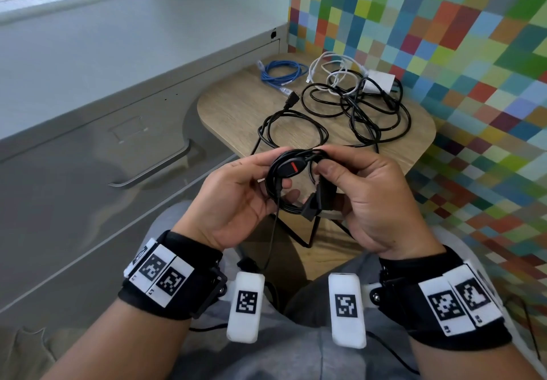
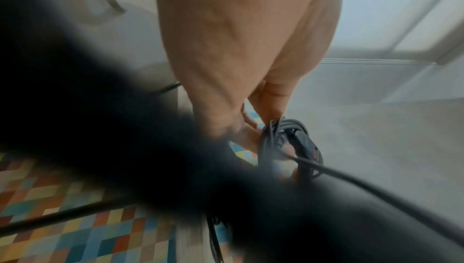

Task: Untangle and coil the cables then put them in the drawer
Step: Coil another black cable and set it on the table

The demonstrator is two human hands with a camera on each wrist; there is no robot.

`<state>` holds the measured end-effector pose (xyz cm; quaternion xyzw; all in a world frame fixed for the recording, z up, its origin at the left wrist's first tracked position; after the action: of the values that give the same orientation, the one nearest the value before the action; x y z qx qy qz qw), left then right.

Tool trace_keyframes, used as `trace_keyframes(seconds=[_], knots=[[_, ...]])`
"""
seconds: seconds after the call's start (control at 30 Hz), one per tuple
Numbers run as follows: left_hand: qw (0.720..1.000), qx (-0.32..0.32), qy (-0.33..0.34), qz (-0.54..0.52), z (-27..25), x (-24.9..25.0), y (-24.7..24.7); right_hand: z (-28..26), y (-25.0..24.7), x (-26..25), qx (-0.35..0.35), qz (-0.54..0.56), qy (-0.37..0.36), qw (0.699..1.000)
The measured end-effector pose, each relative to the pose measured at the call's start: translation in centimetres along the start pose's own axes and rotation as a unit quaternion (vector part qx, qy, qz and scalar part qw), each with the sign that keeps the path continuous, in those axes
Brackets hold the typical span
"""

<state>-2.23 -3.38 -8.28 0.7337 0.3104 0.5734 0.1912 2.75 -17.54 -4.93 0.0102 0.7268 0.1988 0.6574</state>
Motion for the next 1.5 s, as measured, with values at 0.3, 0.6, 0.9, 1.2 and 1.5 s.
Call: trace_keyframes(seconds=[0.3, 0.6, 0.9, 1.2, 1.5], knots=[[0.996, 0.008, 0.057, 0.066, 0.4, 0.8, -0.1, 0.3, -0.3, 0.9, -0.012, 0.016, 0.043, 0.999], [0.965, 0.02, 0.147, 0.215, 0.0, 3.5, -1.4, 0.4, -0.4, 0.8, 0.006, 0.024, 0.037, 0.999], [0.808, 0.098, 0.205, 0.543, -1.6, 7.3, -2.5, 0.9, -3.0, -0.1, 0.102, -0.033, -0.006, 0.994], [0.94, -0.04, 0.097, 0.324, -1.4, 3.0, 0.0, 1.2, -5.3, -0.8, 0.194, -0.013, -0.057, 0.979], [0.955, -0.004, 0.07, 0.289, -0.9, 2.2, -0.2, 0.7, -5.8, -2.8, 0.213, -0.123, -0.166, 0.955]])
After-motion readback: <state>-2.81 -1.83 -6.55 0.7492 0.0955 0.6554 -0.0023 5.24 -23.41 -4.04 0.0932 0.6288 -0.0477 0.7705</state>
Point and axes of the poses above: each hand's wrist, its own z-axis towards the middle knuckle, its own y-axis out of the palm, x = y × z, the point moved 10 cm from there along z, towards the middle knuckle, and after that the axes turned 8 degrees about x, right-handed, at the moved point
